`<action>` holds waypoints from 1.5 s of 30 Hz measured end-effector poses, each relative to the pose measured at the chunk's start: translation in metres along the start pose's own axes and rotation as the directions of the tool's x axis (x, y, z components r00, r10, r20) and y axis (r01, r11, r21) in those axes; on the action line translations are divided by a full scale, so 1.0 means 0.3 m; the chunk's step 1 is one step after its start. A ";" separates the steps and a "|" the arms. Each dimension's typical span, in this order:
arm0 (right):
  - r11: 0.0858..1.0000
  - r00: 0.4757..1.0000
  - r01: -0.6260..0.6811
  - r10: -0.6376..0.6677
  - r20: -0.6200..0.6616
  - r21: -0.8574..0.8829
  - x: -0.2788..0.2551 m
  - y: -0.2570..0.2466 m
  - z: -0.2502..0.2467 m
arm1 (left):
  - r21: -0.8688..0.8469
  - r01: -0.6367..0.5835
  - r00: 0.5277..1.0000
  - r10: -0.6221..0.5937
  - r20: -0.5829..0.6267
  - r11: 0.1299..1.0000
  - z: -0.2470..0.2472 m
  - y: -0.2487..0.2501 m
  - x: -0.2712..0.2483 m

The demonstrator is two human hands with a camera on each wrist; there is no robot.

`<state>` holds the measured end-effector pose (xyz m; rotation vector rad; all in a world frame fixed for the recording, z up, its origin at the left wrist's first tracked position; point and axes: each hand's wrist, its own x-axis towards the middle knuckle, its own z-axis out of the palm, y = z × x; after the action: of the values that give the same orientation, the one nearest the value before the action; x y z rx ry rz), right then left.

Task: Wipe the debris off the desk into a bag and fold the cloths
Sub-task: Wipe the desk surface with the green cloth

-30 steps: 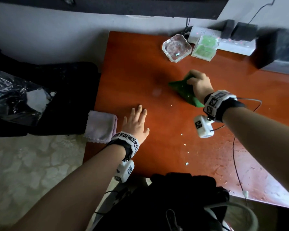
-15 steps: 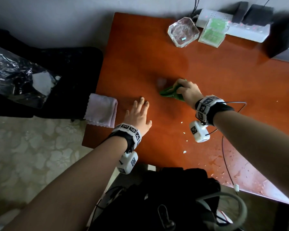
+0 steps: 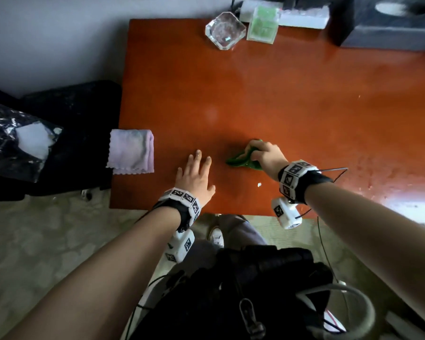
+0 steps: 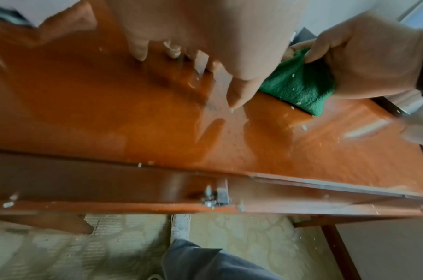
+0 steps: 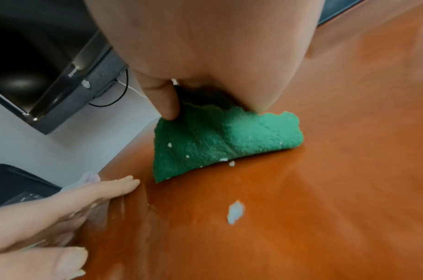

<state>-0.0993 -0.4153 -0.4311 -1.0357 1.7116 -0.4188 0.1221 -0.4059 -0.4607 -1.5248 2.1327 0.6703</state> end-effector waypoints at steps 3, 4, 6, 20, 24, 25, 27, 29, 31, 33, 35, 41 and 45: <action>1.000 0.999 -0.011 0.011 -0.045 0.019 -0.111 0.066 0.036 | 0.026 -0.036 0.999 0.036 -0.013 0.999 0.060 0.008 -0.062; 1.000 0.998 -0.009 0.010 -0.059 0.022 -0.149 0.086 0.048 | 0.030 -0.041 0.999 0.042 -0.010 0.999 0.076 0.013 -0.081; 0.999 0.997 -0.009 0.011 -0.079 0.033 -0.217 0.130 0.071 | 0.034 -0.046 0.999 0.047 -0.008 0.998 0.101 0.027 -0.116; 0.997 0.999 -0.052 0.052 -0.004 -0.049 -0.492 0.418 0.103 | -0.009 0.071 0.996 -0.070 0.048 0.997 0.230 0.205 -0.253; 0.986 0.986 -0.108 0.122 -0.113 0.128 -0.542 0.467 0.000 | -0.036 0.140 0.988 -0.137 0.076 0.989 0.232 0.270 -0.270; 0.979 0.980 -0.114 0.139 -0.146 0.170 -0.551 0.471 -0.034 | -0.045 0.156 0.986 -0.152 0.075 0.987 0.229 0.289 -0.271; 0.963 0.968 -0.109 0.160 -0.195 0.248 -0.558 0.482 -0.095 | -0.096 0.166 0.985 -0.161 0.057 0.982 0.216 0.327 -0.283; 0.944 0.960 -0.101 0.175 -0.218 0.314 -0.552 0.493 -0.149 | -0.173 0.122 0.992 -0.123 0.007 0.977 0.195 0.370 -0.291; 0.926 0.959 -0.090 0.180 -0.218 0.368 -0.551 0.502 -0.193 | -0.214 0.031 0.998 -0.042 -0.047 0.976 0.171 0.423 -0.294; 0.910 0.963 -0.069 0.169 -0.212 0.409 -0.558 0.496 -0.228 | -0.268 -0.034 0.997 0.016 -0.069 0.963 0.144 0.493 -0.289; 0.898 0.971 -0.043 0.142 -0.195 0.438 -0.569 0.481 -0.256 | -0.390 -0.054 0.997 0.031 -0.066 0.919 0.121 0.564 -0.275; 0.774 0.977 -0.033 0.158 -0.142 0.632 -0.591 0.436 -0.310 | -0.836 0.142 0.983 0.023 0.181 0.530 0.057 0.746 -0.250; 0.696 0.974 -0.091 0.212 -0.082 0.712 -0.567 0.437 -0.339 | -0.881 0.151 0.984 0.014 0.176 0.449 0.072 0.726 -0.228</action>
<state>-0.2336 -0.2255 -0.3819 -0.2897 1.5427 -0.9817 -0.0632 -0.2815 -0.4076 -1.8990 1.5630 2.0632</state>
